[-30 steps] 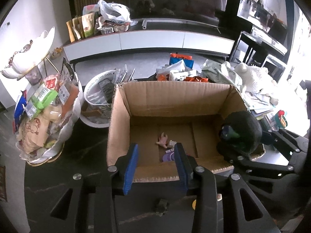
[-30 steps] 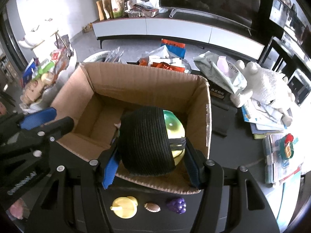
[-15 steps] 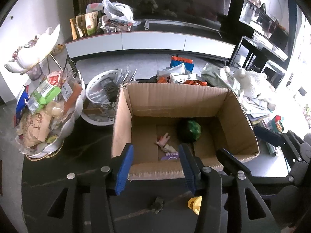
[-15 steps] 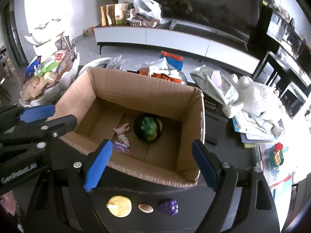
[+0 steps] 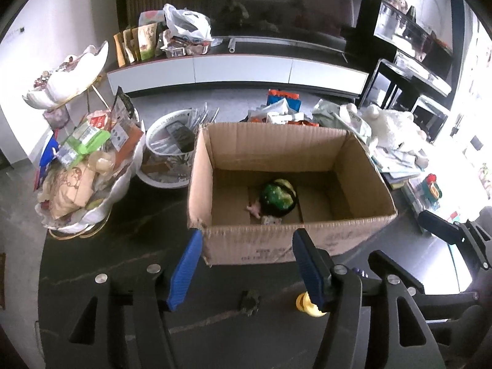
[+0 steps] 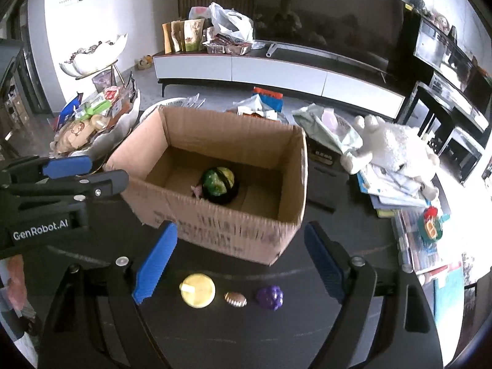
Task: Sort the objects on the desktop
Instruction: 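Withdraw both tools from the box back over the remaining toys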
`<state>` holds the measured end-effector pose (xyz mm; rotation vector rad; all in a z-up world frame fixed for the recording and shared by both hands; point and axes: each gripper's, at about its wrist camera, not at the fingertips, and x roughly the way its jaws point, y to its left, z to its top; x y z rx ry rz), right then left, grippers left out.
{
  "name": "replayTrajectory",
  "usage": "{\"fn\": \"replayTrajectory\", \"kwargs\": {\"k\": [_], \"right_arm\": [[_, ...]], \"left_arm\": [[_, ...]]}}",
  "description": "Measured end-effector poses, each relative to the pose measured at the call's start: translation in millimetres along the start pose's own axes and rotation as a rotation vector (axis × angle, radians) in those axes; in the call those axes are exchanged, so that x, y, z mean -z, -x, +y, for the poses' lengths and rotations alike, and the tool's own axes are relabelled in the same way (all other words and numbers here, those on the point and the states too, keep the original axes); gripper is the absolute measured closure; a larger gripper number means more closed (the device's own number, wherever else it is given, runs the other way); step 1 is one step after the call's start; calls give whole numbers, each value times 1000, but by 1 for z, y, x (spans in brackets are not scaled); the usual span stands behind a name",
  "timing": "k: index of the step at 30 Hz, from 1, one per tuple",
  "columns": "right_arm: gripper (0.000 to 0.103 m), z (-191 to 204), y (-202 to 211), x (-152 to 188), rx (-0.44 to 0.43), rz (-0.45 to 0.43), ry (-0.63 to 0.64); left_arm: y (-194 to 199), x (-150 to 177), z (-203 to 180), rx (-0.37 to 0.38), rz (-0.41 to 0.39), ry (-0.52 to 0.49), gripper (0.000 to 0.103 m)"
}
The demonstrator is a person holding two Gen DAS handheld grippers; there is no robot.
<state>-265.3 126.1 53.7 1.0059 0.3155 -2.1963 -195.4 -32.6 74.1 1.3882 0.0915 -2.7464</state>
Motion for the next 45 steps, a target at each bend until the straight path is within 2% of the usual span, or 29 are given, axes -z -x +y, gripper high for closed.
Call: {"fn": "replayTrajectory", "kwargs": {"k": [12,15,17,23,26,30,34,39,45], "right_arm": [[18,-12,2,48,-62,61,-69],[14,-12,4,57,-89,68,-90],[1,-12,6,62,-107,66,-96],[1,-10,12,72,-185,71,-120],[1,-9,16,76,-178,62,-124],[1,-7,19,82,-158,62,-128],[1,-5,19,90,-137,73,-126],[1,-6,22,96,-125,69,-132],[1,-6,26,103,-132,61,-143]], "left_arm": [[13,43,-7,-40,17,-17,39],[14,52,-12,-38,19,-32,39],[15,58,-15,-23,23,-47,39],[16,75,-18,6,44,-59,39],[16,81,-15,40,64,-30,38],[16,88,-8,79,82,22,24],[20,93,-2,99,68,73,8],[26,98,-2,80,34,66,2],[32,102,-6,69,-8,24,1]]}}
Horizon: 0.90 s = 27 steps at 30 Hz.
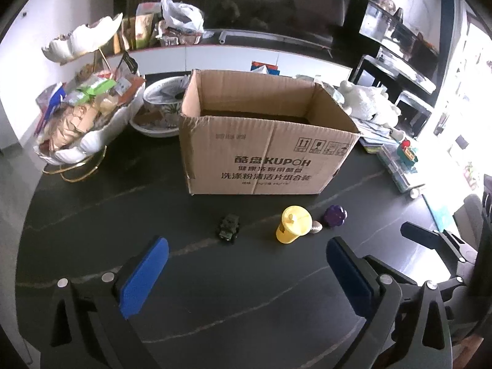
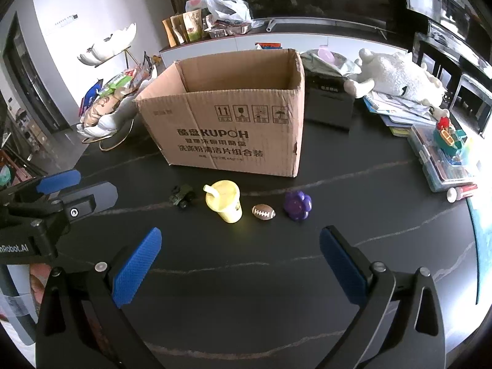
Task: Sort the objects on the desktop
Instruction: 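Withdraw both tools from the box back over the remaining toys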
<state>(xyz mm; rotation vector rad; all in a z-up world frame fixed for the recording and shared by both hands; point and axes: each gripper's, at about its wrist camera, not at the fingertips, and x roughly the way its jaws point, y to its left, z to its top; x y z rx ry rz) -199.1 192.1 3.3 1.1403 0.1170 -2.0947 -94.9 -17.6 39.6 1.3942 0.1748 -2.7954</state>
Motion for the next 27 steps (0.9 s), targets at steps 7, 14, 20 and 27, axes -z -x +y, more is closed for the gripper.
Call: {"fn": "replayTrajectory", "kwargs": {"k": [7,14,20,27], "right_arm": [[1,2,1,9,18,-3,14],[1,2,4,16,28,-11,21],[1,1,6,20,56,-7,47],[1,-1,0,27,-5,22,49]], "left_arm": [[4,6,-2,-17,-36,-19,1],[6,12,-6,-28,-70,-54,1],[-2,19,-3,20,-27,-56,1],[-13,30,5,-19,10,-58,1]]}}
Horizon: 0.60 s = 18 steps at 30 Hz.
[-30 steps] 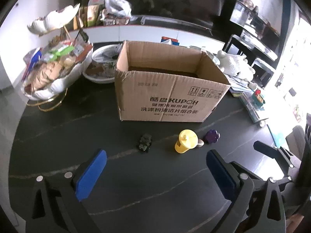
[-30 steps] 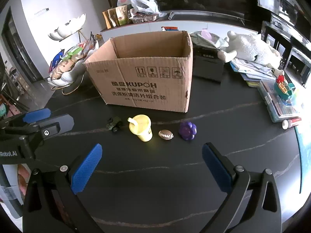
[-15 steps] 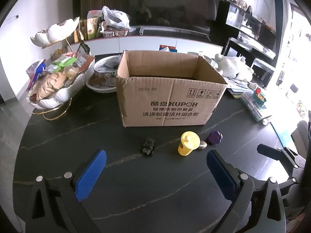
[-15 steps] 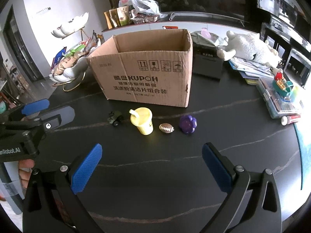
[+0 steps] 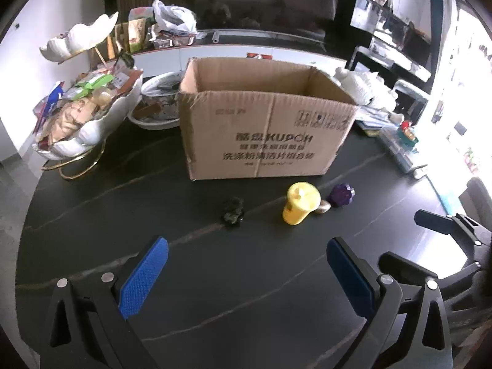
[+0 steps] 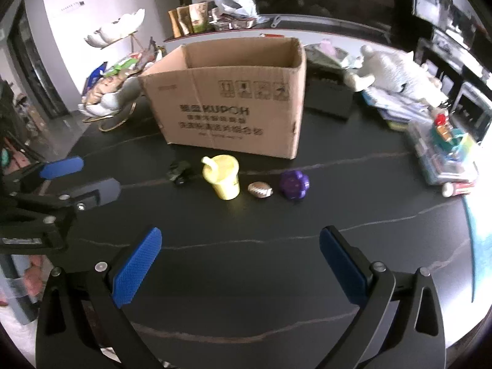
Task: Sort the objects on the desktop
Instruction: 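Withdraw both tools from the box back over the remaining toys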
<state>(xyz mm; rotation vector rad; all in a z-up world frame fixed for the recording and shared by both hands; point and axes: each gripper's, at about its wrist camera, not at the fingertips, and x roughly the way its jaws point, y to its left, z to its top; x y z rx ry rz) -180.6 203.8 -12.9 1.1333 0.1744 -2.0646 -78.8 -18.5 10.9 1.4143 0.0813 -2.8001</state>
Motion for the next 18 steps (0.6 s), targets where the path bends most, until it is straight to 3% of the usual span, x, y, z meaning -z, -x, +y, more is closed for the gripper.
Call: {"fn": "replayTrajectory", "kwargs": {"k": [10,18], "right_arm": [[4,-4,-11,4,57,13,-8],[10,-19,-24,5,48,38,-63]], "left_arm": [[-16,15,3,-35,30,-12,1],[-32,15,7,-54,62,0,2]]}}
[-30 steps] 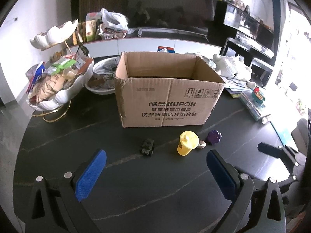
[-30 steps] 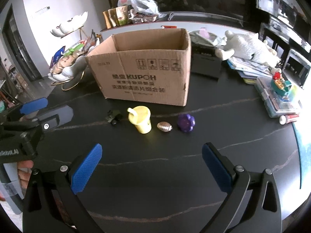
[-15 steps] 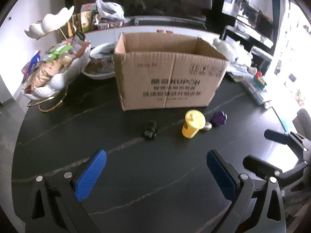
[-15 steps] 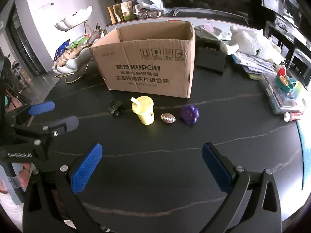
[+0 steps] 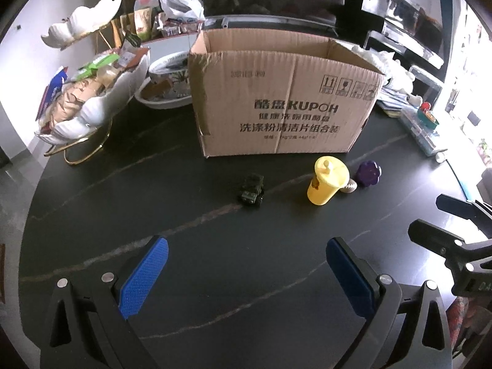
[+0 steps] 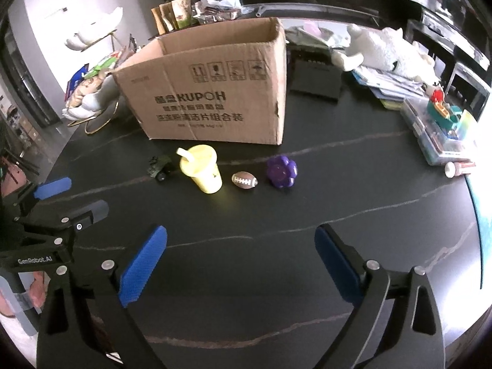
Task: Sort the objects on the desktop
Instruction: 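Withdraw both tools from the box back over the remaining toys, then close the left tool on the green toy tank while the right tool grips the purple grape toy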
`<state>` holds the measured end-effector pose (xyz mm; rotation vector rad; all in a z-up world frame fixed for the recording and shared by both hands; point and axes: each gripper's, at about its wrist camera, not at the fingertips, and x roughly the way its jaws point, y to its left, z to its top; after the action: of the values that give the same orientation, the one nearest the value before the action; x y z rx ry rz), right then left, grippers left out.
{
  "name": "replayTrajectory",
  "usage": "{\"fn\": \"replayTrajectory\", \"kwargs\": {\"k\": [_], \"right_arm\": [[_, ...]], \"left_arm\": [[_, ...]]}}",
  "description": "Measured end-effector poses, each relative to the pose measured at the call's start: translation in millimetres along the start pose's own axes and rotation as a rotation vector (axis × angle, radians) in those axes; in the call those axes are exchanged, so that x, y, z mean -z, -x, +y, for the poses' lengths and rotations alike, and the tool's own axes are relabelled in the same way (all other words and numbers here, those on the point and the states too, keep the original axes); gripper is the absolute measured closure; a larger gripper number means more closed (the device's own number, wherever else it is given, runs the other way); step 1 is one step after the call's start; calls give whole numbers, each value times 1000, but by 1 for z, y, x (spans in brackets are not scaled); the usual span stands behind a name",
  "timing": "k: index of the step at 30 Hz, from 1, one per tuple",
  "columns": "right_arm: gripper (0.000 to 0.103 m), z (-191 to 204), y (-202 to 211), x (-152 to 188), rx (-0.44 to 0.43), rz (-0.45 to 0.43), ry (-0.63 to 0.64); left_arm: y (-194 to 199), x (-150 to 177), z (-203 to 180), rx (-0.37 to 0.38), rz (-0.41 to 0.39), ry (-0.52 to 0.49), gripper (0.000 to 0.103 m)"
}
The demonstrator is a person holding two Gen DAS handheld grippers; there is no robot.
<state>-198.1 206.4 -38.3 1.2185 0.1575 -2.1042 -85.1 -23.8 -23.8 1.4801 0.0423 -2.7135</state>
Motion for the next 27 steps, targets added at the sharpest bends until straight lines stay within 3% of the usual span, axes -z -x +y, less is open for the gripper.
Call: {"fn": "replayTrajectory", "kwargs": {"k": [9,14,27], "right_arm": [[23,-5,-20,-3,2,29,10],[35,-11,-32,-7,-1,45,2],[43,-26,-60,-28,13,49,-25]], "left_arm": [[-16,-2,-3,8,34,6,2],[-21,-5,-7,-15,27,-15,2],[-40,-12,-5,-2,36,0,2]]}}
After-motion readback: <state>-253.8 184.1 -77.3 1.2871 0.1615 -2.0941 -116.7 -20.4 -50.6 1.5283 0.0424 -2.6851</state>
